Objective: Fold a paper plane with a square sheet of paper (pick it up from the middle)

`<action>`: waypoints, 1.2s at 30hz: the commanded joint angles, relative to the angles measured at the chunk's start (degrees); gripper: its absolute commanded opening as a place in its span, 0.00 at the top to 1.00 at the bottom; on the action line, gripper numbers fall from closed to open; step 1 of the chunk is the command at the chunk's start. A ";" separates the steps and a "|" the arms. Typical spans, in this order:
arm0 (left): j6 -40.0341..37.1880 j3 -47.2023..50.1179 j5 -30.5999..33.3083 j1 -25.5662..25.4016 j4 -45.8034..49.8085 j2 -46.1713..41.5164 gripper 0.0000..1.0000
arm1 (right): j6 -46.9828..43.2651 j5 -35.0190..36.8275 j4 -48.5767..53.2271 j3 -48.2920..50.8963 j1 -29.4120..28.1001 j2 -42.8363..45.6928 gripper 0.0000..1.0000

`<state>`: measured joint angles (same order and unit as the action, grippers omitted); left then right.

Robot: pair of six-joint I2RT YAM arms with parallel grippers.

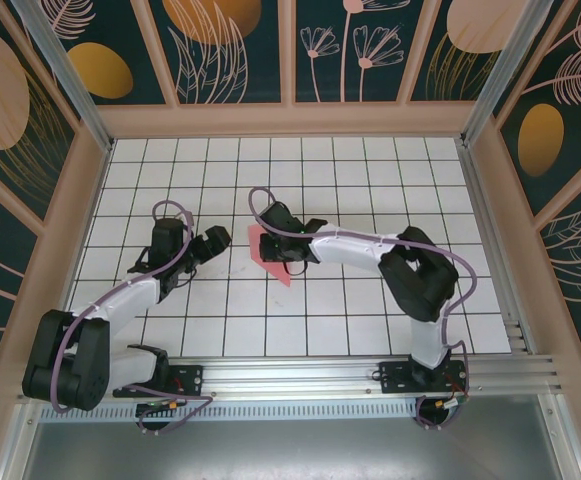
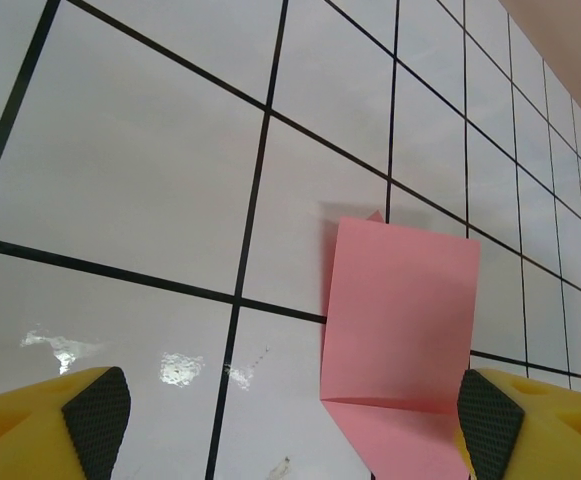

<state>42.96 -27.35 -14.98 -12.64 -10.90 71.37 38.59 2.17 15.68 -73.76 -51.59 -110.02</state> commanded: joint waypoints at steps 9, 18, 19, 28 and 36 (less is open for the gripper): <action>3.56 1.77 -7.82 -0.94 -7.40 4.67 0.11 | 1.35 -1.11 -5.55 4.49 4.18 -3.35 0.78; 8.04 1.18 -11.23 -6.37 -12.55 10.71 0.16 | 3.66 -9.72 -16.44 15.40 7.75 -0.04 0.79; 8.61 0.91 -11.45 -7.09 -13.13 11.54 0.17 | 3.99 -10.92 -17.88 16.63 8.33 0.24 0.79; 16.12 -0.06 -11.03 -11.06 -17.62 16.69 0.32 | 5.53 -14.44 -22.45 20.86 10.48 0.78 0.79; 17.33 -2.38 -9.29 -12.48 -15.87 18.96 0.45 | 5.28 -14.61 -23.76 21.96 10.82 0.36 0.79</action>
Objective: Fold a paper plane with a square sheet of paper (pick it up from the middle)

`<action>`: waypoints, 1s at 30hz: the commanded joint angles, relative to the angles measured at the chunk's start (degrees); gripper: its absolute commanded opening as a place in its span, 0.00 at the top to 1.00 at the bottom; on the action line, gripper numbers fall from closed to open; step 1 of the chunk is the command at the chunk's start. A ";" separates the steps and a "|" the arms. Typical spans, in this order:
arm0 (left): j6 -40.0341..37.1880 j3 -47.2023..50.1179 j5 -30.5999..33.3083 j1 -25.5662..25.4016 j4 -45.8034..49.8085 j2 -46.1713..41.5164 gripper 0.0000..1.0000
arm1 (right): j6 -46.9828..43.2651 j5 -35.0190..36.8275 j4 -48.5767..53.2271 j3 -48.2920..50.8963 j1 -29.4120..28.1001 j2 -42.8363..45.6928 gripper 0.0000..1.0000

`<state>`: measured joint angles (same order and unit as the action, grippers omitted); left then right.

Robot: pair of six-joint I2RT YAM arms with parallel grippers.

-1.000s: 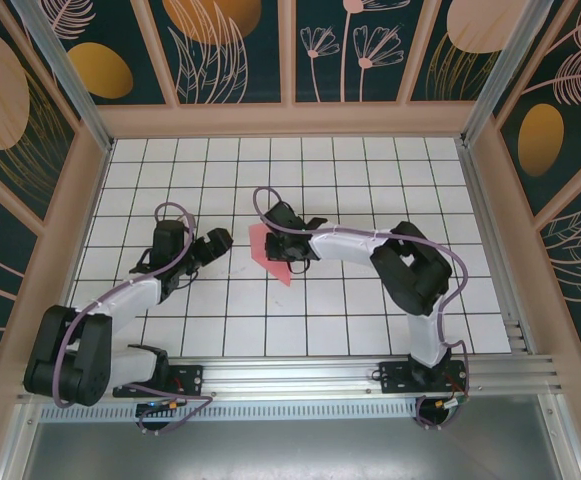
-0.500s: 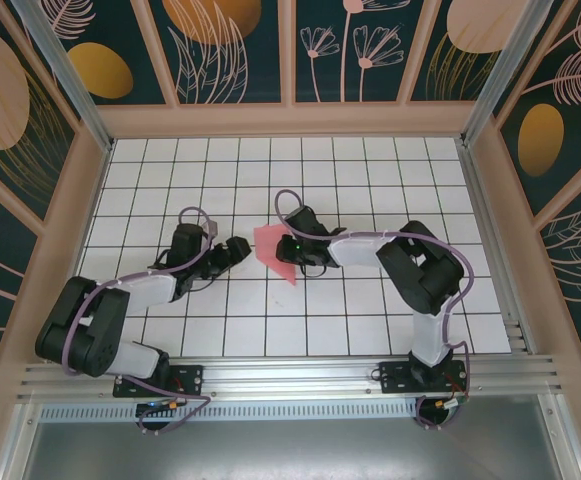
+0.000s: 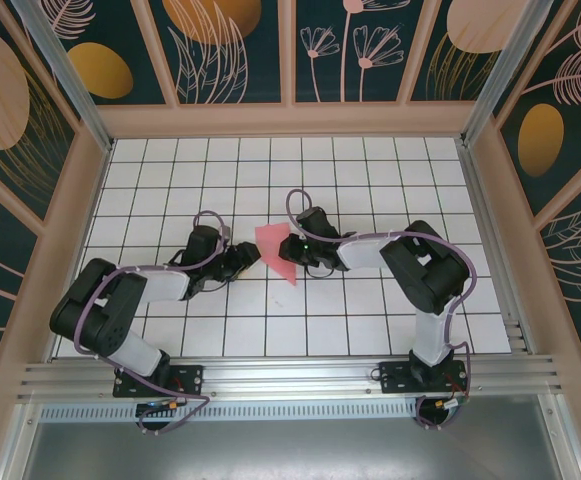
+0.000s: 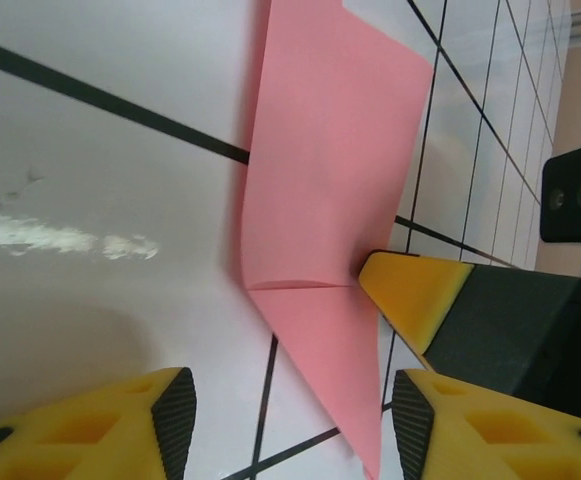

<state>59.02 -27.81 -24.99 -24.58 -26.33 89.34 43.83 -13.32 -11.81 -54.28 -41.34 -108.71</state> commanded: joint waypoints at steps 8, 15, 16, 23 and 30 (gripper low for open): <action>1.18 -5.09 1.27 -1.50 1.78 3.89 0.53 | -0.29 0.24 2.58 3.33 1.02 -1.15 0.79; -0.93 -6.98 5.92 -1.61 7.99 4.00 0.43 | -0.33 -0.30 1.88 3.57 1.09 -1.45 0.79; -0.93 -6.99 5.68 -1.70 7.79 4.08 0.42 | -0.38 -0.38 1.74 3.57 1.19 -1.56 0.79; -0.93 -8.91 2.51 -2.34 6.20 6.92 0.45 | -0.42 -0.74 1.31 3.79 1.18 -1.87 0.79; -1.02 -10.45 0.19 -2.76 5.26 8.56 0.55 | -0.33 -0.66 0.93 4.40 1.28 -1.85 0.79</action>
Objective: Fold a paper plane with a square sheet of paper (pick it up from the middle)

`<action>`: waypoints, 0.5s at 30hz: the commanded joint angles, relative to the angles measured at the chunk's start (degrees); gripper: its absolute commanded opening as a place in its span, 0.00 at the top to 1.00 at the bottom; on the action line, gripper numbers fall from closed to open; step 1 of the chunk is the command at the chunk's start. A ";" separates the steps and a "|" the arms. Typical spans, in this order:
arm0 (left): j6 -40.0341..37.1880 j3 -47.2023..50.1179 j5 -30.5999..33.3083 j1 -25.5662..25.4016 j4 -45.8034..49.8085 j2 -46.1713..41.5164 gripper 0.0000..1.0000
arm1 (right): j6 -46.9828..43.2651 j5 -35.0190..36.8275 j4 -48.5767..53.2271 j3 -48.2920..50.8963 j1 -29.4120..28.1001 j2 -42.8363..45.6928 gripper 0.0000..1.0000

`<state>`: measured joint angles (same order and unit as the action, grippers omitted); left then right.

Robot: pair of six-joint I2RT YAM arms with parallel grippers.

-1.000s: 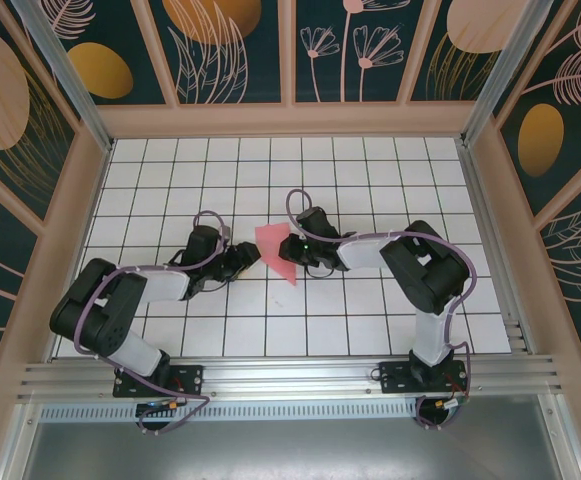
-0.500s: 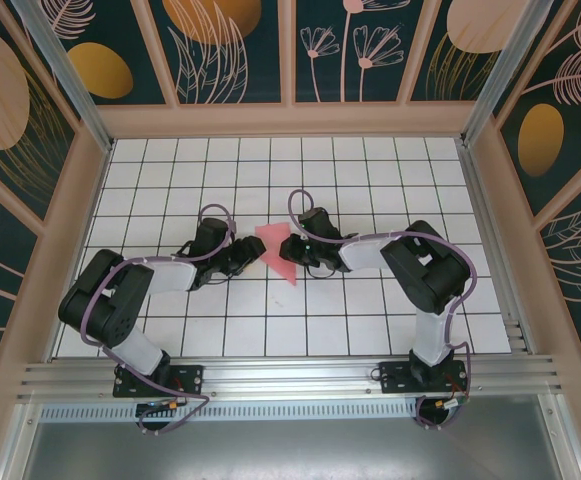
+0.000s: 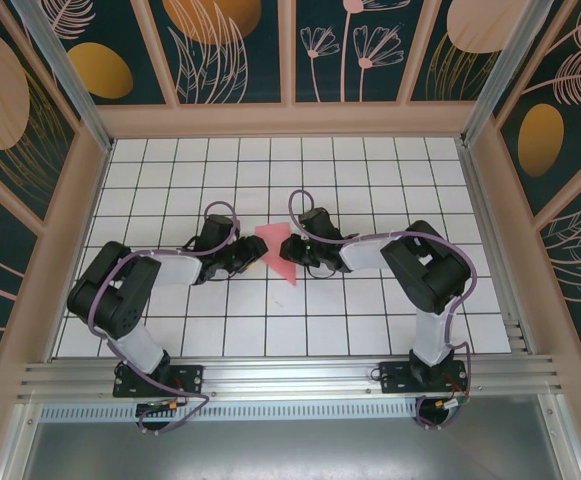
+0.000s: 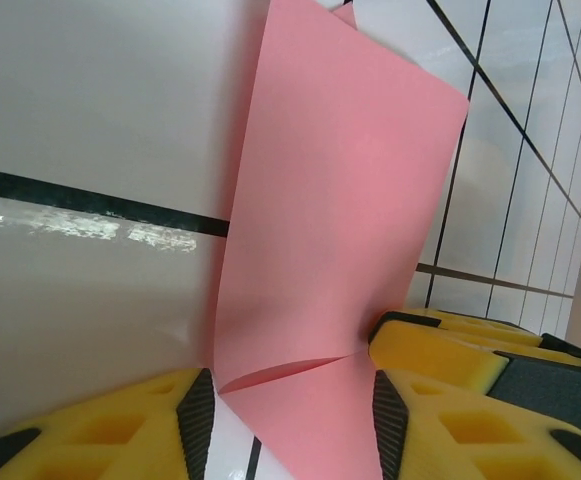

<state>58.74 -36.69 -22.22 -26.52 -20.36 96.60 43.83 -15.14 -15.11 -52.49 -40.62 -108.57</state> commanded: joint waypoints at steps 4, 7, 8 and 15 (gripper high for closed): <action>-0.12 -1.54 -3.34 -0.90 -2.17 1.31 0.61 | -0.73 1.07 3.95 2.83 0.72 -1.81 0.79; 0.59 -1.29 -3.99 -0.90 -3.52 2.81 0.66 | -1.97 1.25 3.66 2.84 0.98 -1.58 0.79; 0.78 -1.23 -3.93 -0.85 -3.69 2.90 0.69 | -2.70 1.33 3.37 2.83 1.11 -1.39 0.78; 1.80 -0.86 -1.84 -0.90 -3.90 2.68 0.89 | -10.72 1.63 -0.55 3.44 2.34 3.50 0.63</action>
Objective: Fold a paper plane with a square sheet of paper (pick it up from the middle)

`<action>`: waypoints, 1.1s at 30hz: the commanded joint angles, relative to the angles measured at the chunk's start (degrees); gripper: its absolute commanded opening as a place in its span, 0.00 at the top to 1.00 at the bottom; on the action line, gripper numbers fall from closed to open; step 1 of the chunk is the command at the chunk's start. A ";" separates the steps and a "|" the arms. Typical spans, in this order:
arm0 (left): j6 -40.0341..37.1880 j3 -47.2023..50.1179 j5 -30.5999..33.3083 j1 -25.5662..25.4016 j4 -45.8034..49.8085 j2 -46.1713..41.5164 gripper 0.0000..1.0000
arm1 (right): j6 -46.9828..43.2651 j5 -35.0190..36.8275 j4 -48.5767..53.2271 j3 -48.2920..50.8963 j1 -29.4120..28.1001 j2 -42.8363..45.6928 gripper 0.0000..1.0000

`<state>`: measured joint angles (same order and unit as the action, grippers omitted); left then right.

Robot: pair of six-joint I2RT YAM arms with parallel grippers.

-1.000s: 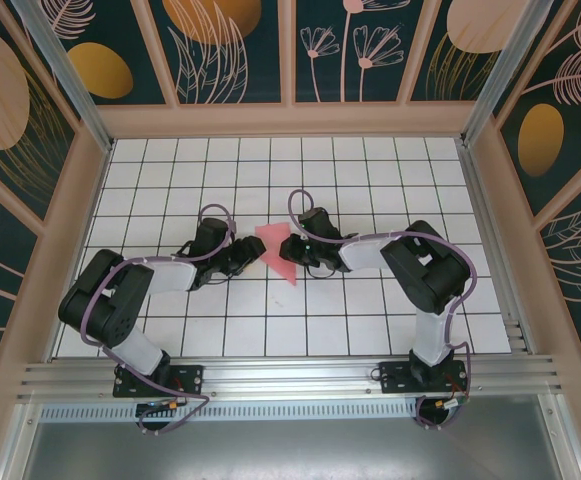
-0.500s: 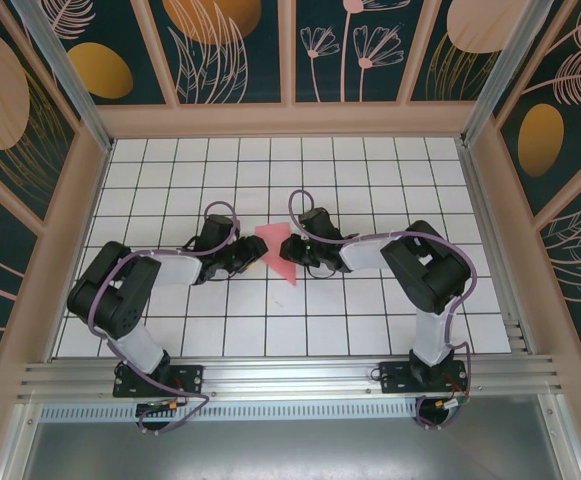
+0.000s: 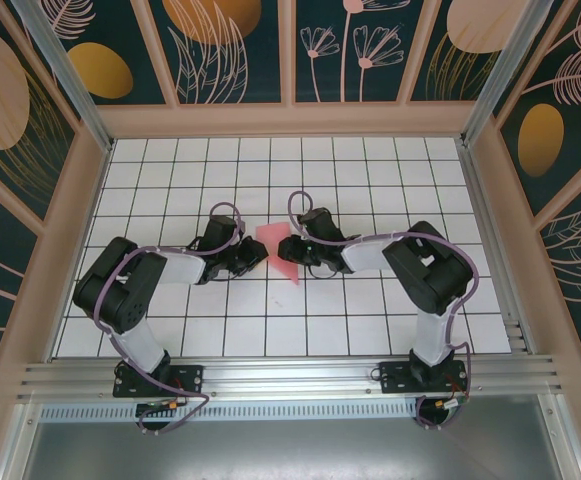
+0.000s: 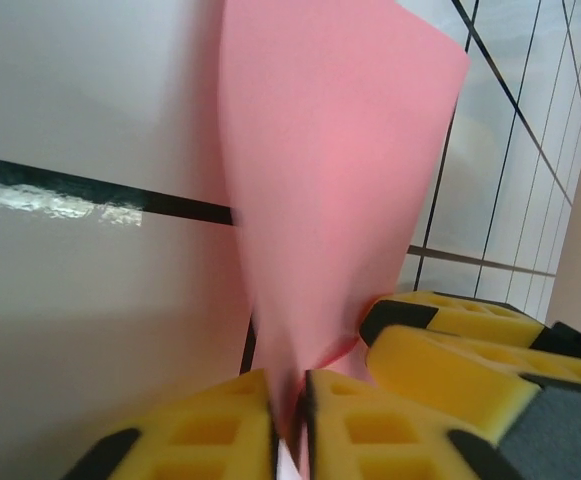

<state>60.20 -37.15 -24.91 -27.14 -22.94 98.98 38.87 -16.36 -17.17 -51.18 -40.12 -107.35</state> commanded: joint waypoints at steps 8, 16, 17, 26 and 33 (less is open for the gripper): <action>0.79 -1.06 3.27 -0.29 0.48 -2.68 1.00 | -15.12 8.13 -6.57 8.76 2.44 11.33 0.50; 1.14 -3.97 4.44 -1.07 4.26 -3.14 1.00 | -30.86 17.45 -14.81 17.33 -4.68 18.27 0.41; 1.15 -4.42 4.43 -1.15 4.48 -2.96 1.00 | -32.86 17.80 -15.62 17.47 -5.46 17.84 0.41; 0.62 -6.52 4.72 -1.48 7.26 -2.96 1.00 | -47.14 25.32 -27.97 20.16 -13.20 11.32 0.49; 0.45 -6.84 4.51 -1.60 7.70 -2.84 1.00 | -51.55 29.12 -30.46 16.37 -13.64 4.62 0.55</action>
<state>60.73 -42.76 -20.51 -28.27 -16.53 96.73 -8.75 9.72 -42.94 -32.49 -53.21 -100.86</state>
